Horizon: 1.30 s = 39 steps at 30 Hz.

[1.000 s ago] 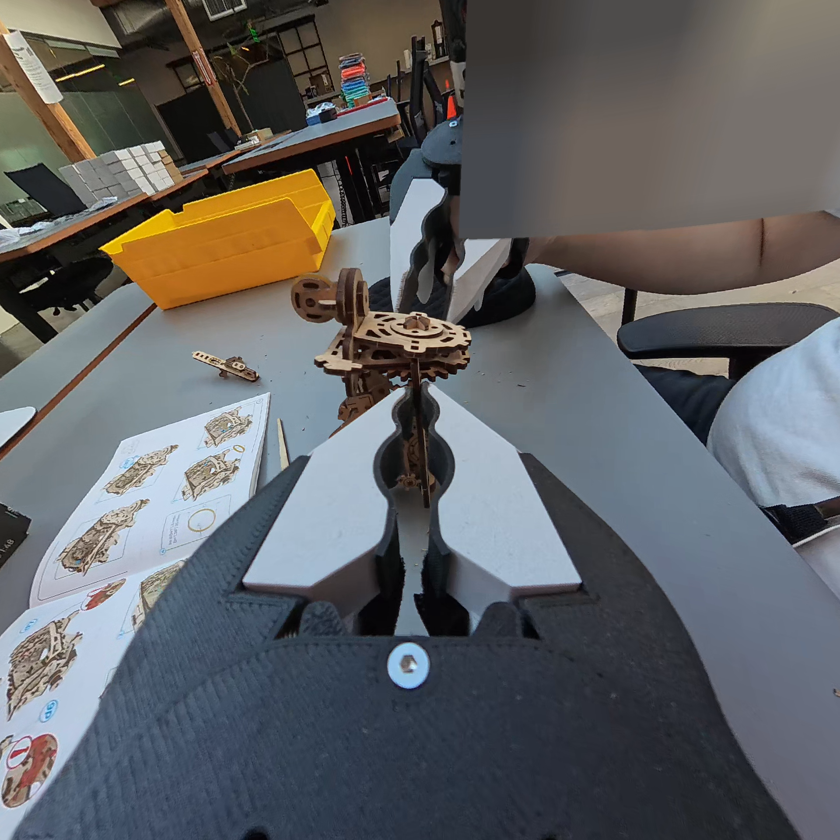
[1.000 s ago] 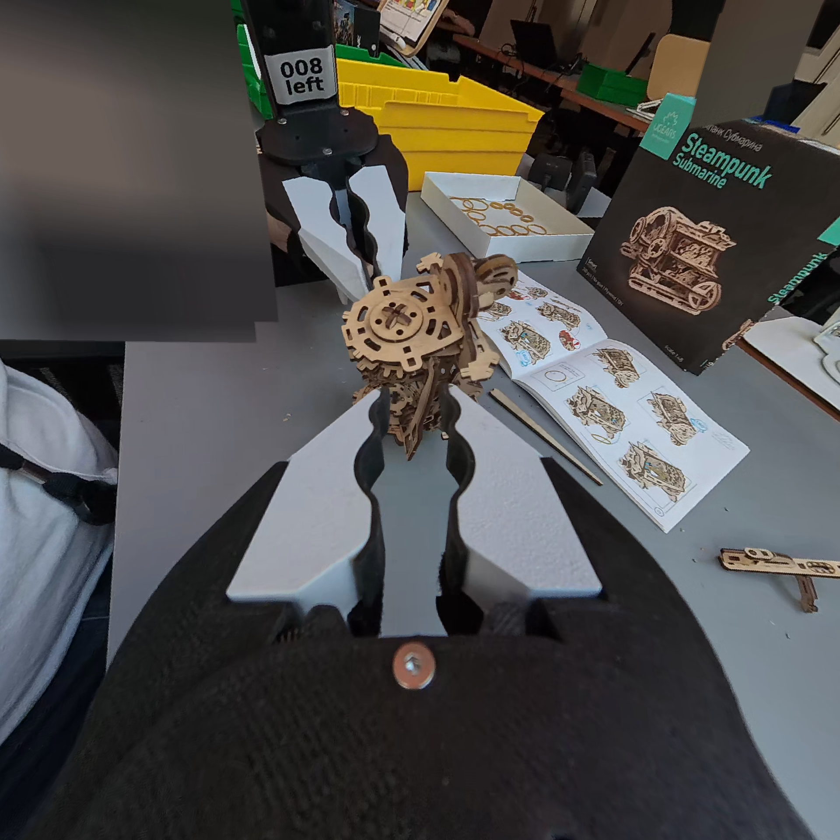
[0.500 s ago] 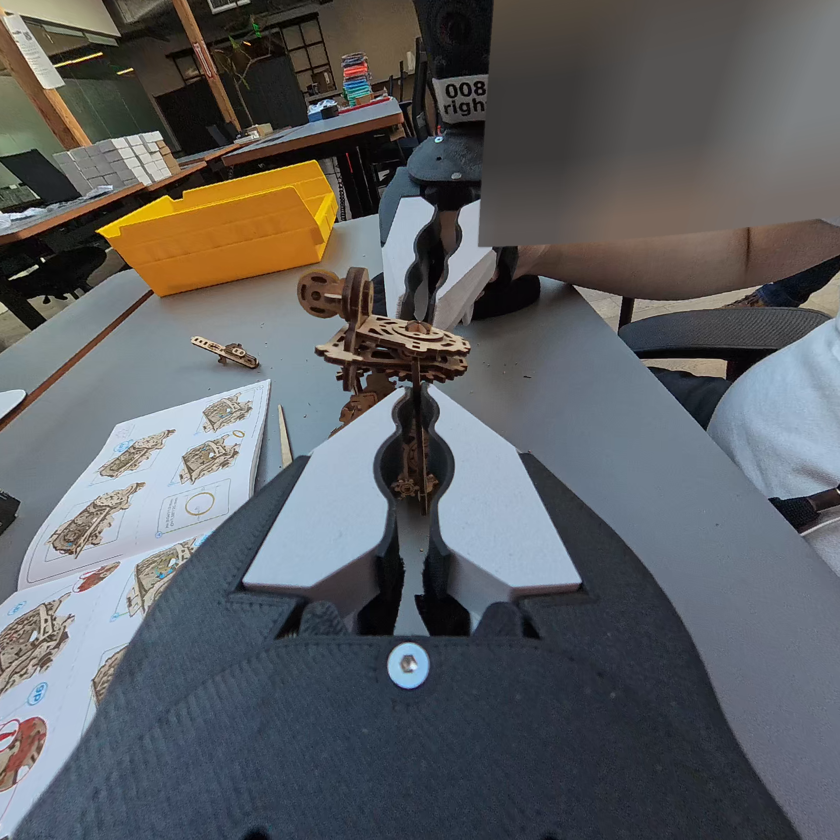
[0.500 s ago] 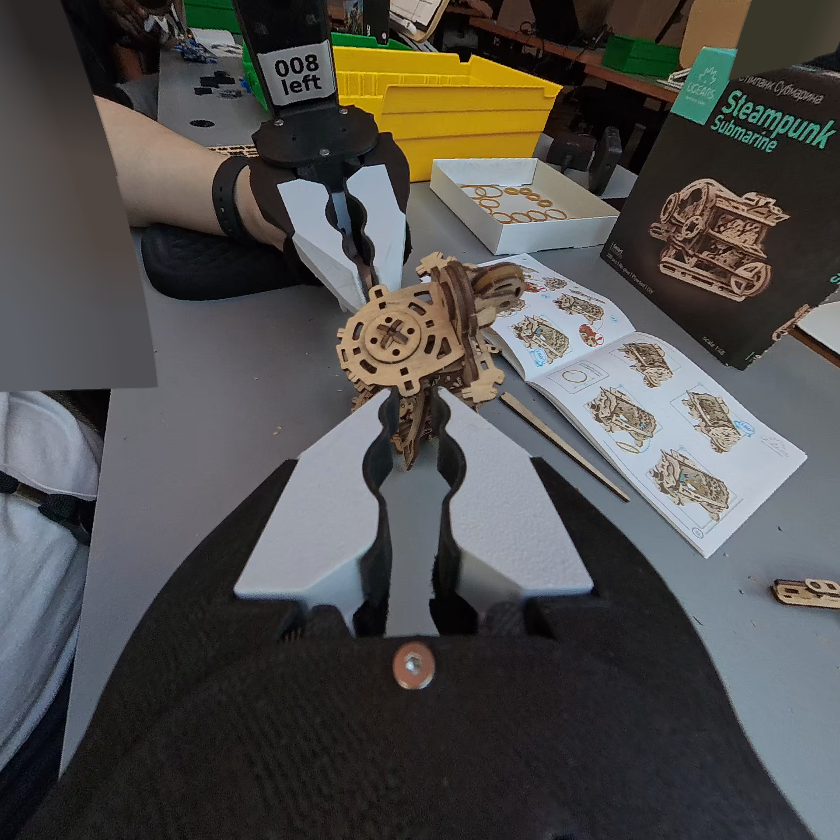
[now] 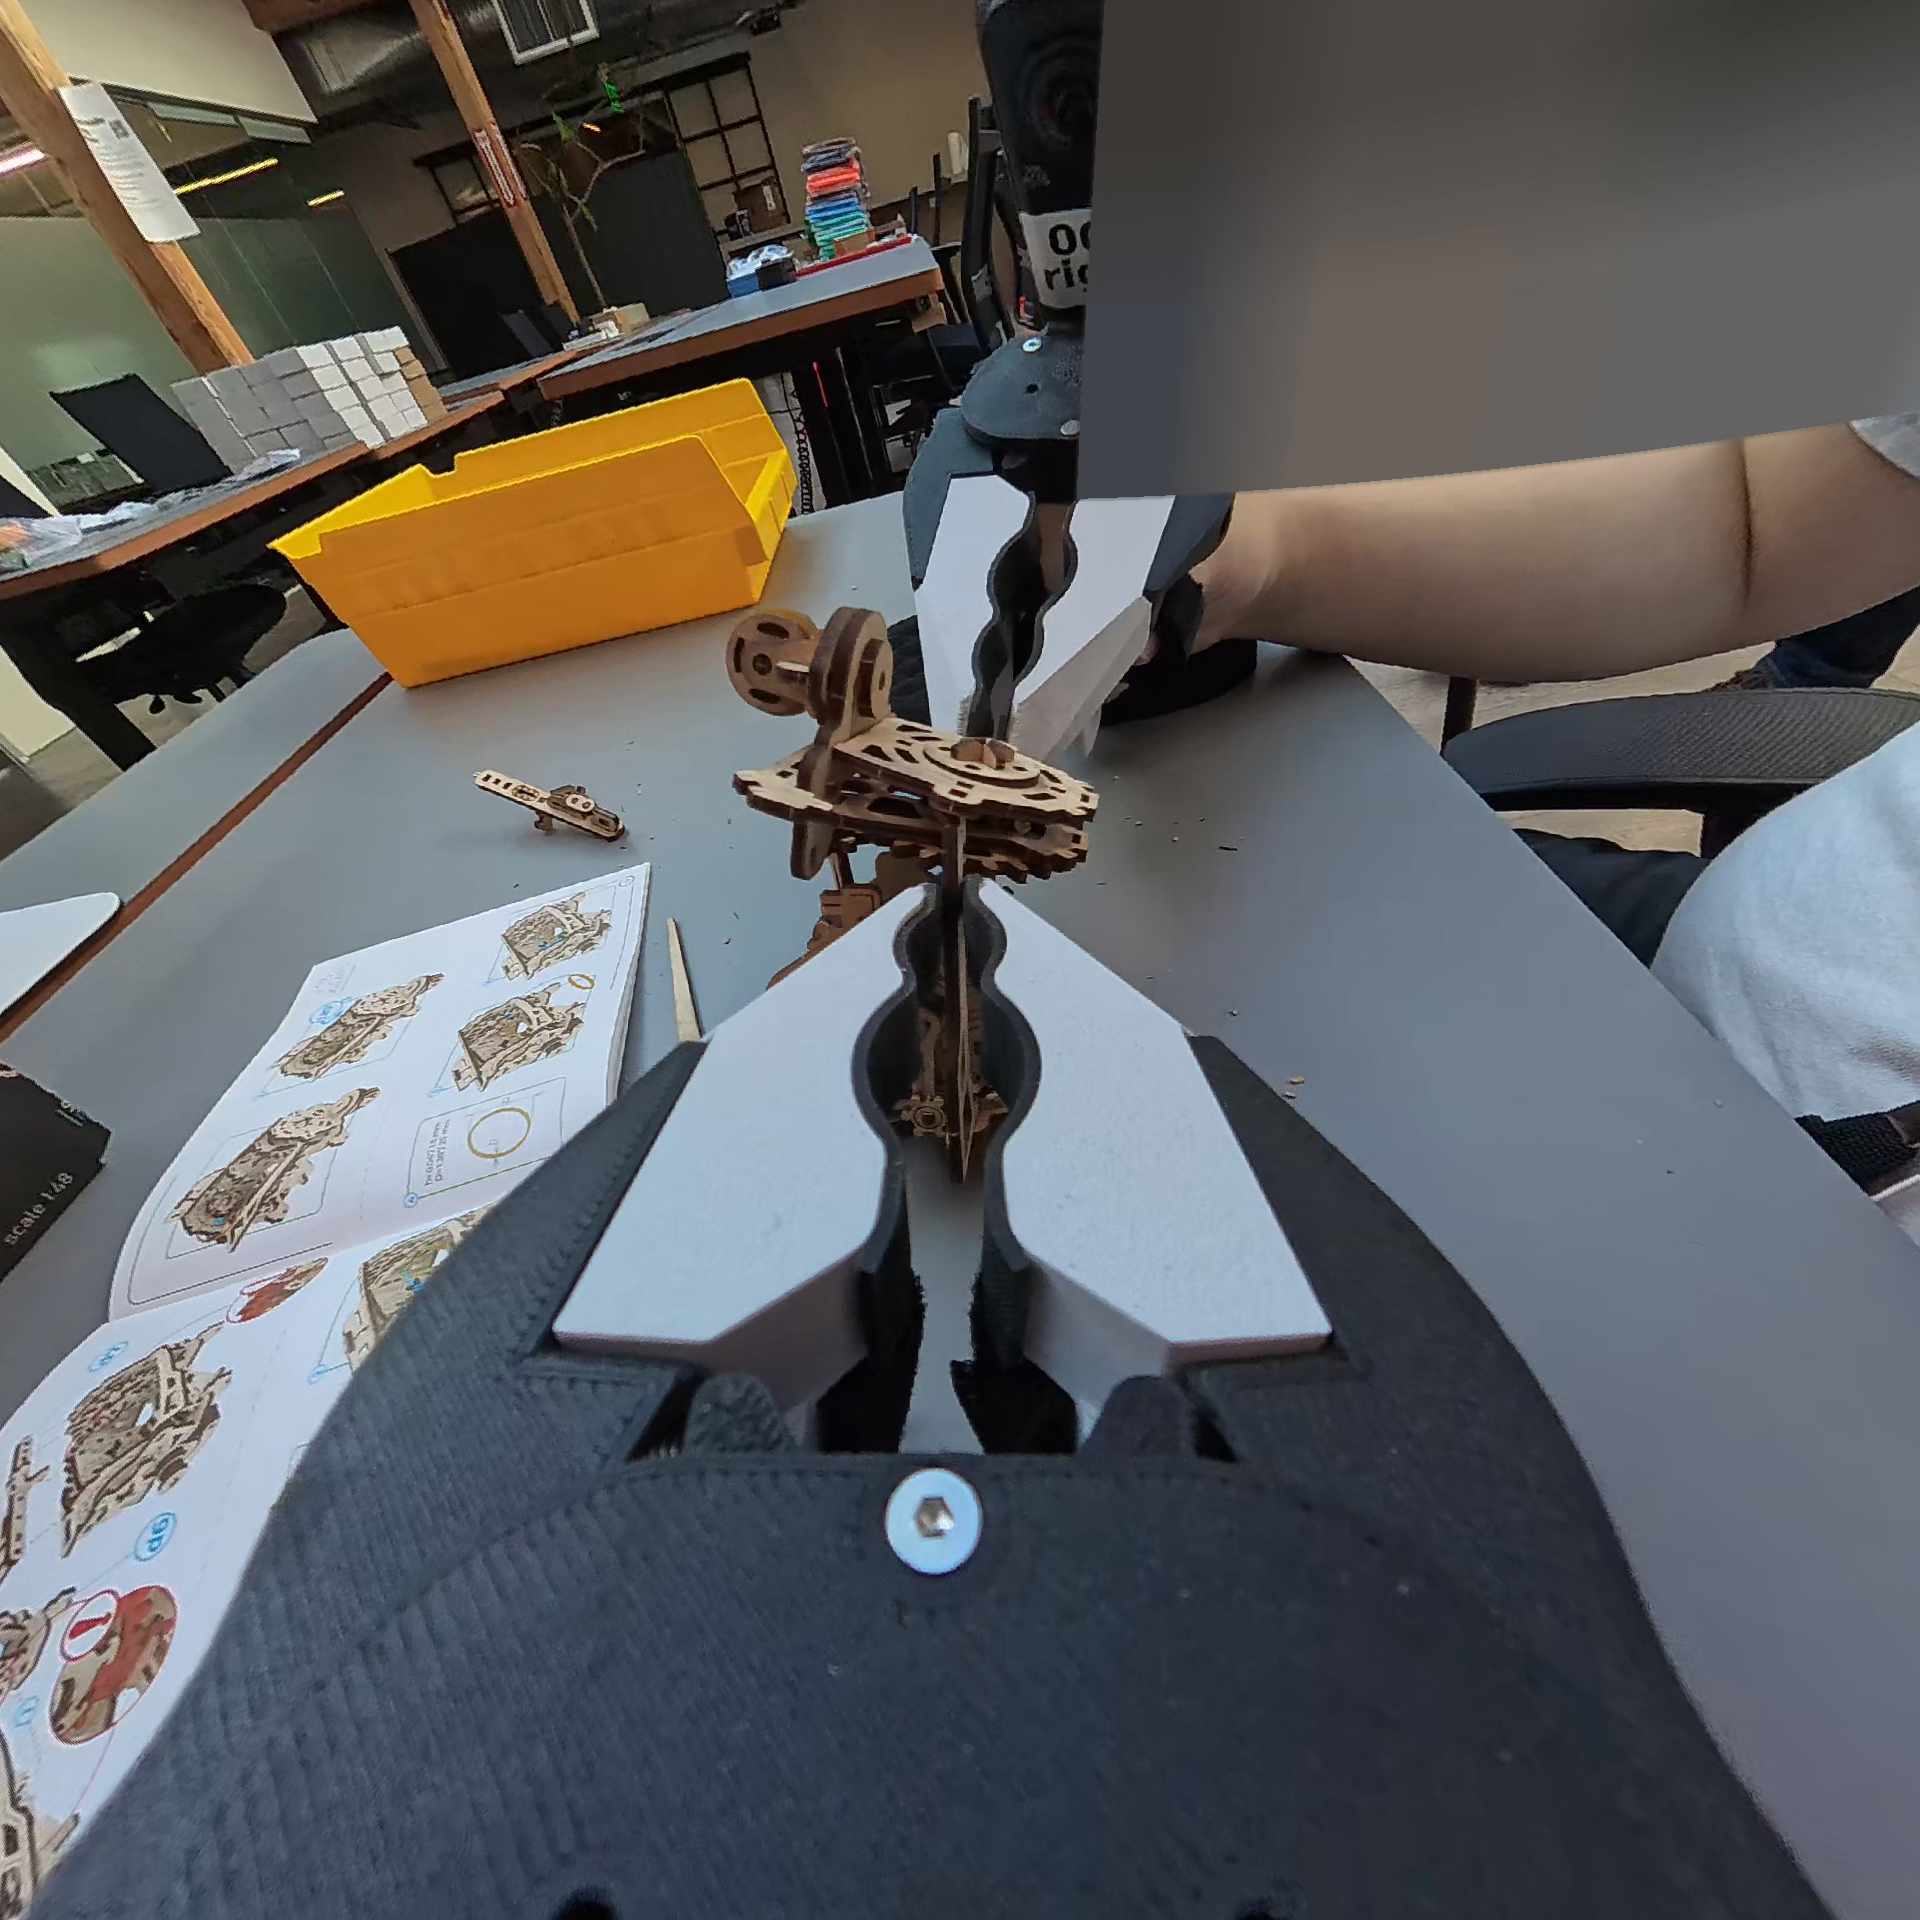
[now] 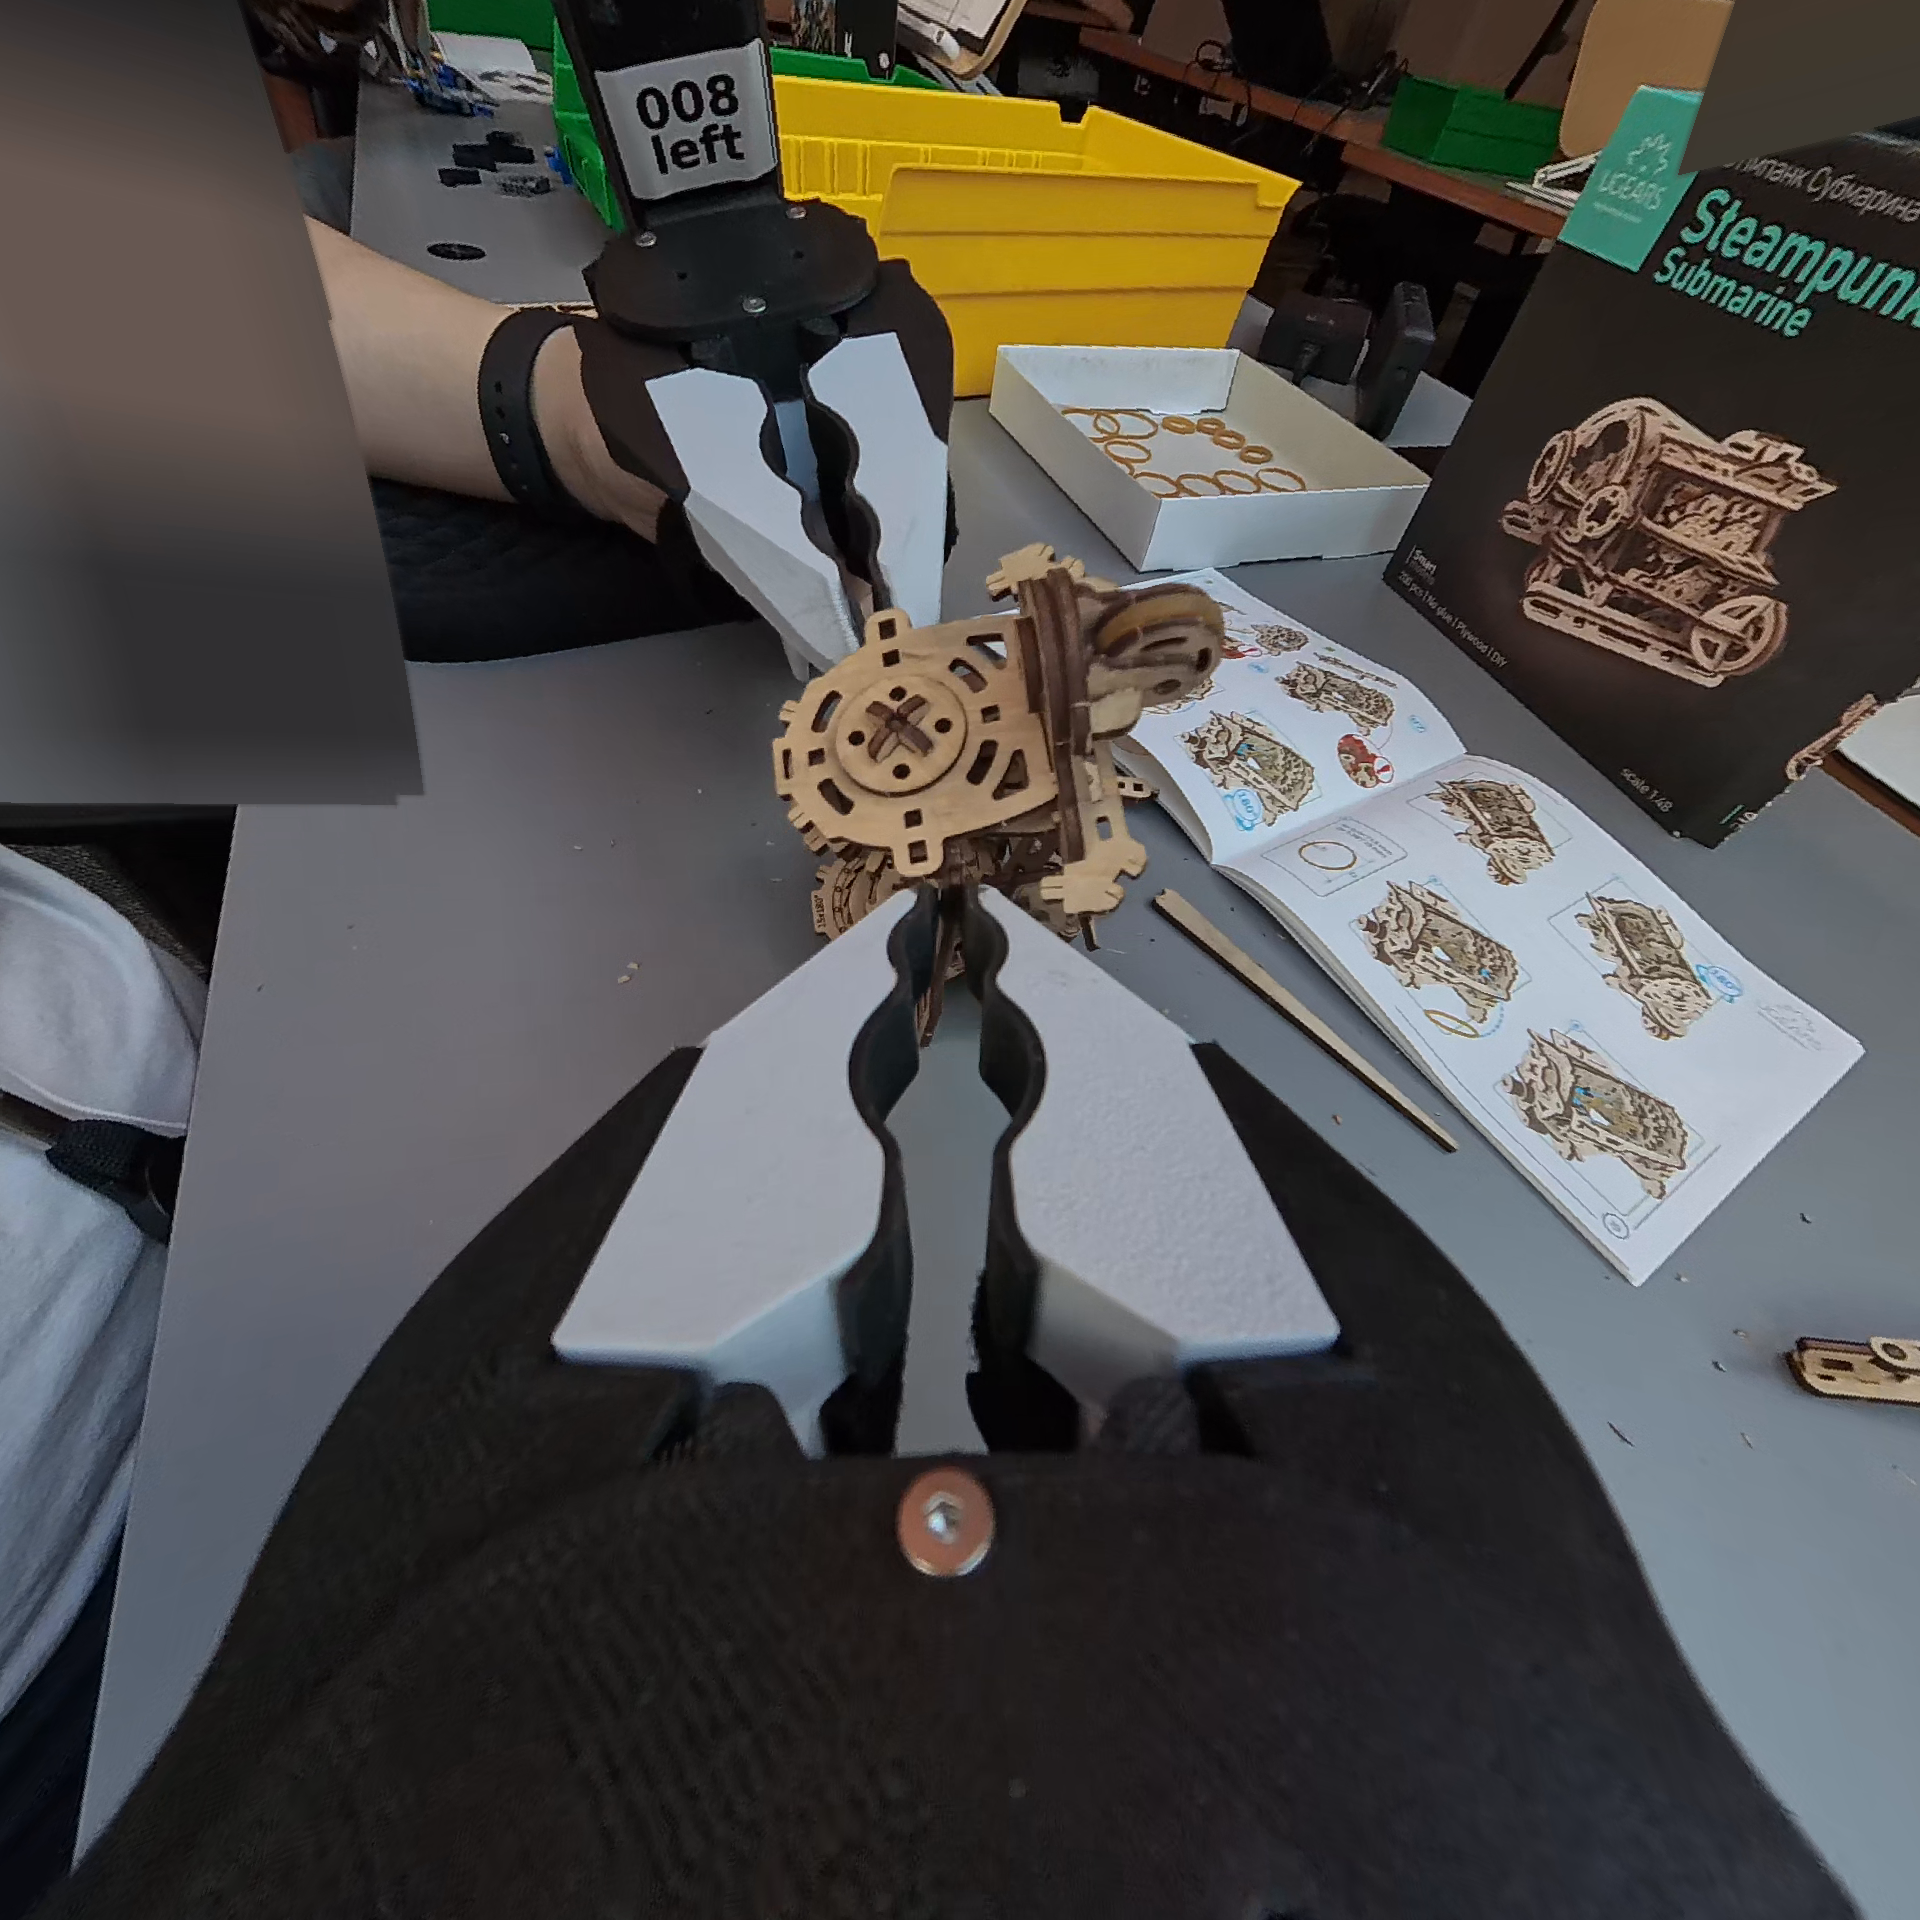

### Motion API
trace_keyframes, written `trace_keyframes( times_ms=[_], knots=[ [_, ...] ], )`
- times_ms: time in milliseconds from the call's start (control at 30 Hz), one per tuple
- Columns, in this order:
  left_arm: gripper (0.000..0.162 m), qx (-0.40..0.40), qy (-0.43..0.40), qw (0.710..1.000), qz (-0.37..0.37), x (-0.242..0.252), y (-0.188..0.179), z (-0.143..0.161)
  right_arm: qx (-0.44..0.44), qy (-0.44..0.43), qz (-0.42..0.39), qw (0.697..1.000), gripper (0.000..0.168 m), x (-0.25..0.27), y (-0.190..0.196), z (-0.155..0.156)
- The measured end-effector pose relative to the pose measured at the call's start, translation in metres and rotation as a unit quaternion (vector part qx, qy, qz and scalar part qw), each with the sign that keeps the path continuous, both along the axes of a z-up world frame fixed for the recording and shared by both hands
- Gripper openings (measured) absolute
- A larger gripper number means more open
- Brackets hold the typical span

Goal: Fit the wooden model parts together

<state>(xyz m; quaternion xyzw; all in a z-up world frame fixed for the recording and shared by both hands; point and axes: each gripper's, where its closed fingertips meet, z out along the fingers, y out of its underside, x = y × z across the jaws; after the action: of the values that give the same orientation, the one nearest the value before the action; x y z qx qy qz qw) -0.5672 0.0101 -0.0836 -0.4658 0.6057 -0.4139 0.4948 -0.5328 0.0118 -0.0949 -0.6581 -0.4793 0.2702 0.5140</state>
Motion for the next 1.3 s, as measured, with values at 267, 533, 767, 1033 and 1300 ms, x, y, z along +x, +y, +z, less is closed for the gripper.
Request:
trace_keyframes(
  times_ms=[267, 533, 767, 1033, 1300],
  knots=[
    [0.001, 0.013, 0.001, 1.0, 0.003, -0.001, 0.0, -0.001, 0.014, 0.003, -0.002, 1.0, 0.002, -0.001, -0.002, 0.002],
    [0.0, 0.02, 0.005, 1.0, 0.002, -0.001, -0.001, -0.002, 0.018, 0.001, -0.004, 1.0, 0.002, 0.0, -0.002, 0.002],
    [0.01, 0.03, 0.006, 0.999, 0.017, -0.002, 0.003, -0.003, 0.012, 0.005, -0.01, 1.0, 0.002, 0.0, 0.001, 0.003],
    [0.063, 0.073, -0.005, 0.995, 0.071, -0.016, 0.011, 0.019, 0.016, 0.006, -0.009, 1.0, 0.001, -0.003, 0.003, 0.006],
    [0.085, 0.232, 0.083, 0.967, 0.064, 0.009, 0.003, 0.025, 0.024, -0.004, -0.007, 1.0, 0.002, -0.011, 0.005, 0.007]
  ],
)
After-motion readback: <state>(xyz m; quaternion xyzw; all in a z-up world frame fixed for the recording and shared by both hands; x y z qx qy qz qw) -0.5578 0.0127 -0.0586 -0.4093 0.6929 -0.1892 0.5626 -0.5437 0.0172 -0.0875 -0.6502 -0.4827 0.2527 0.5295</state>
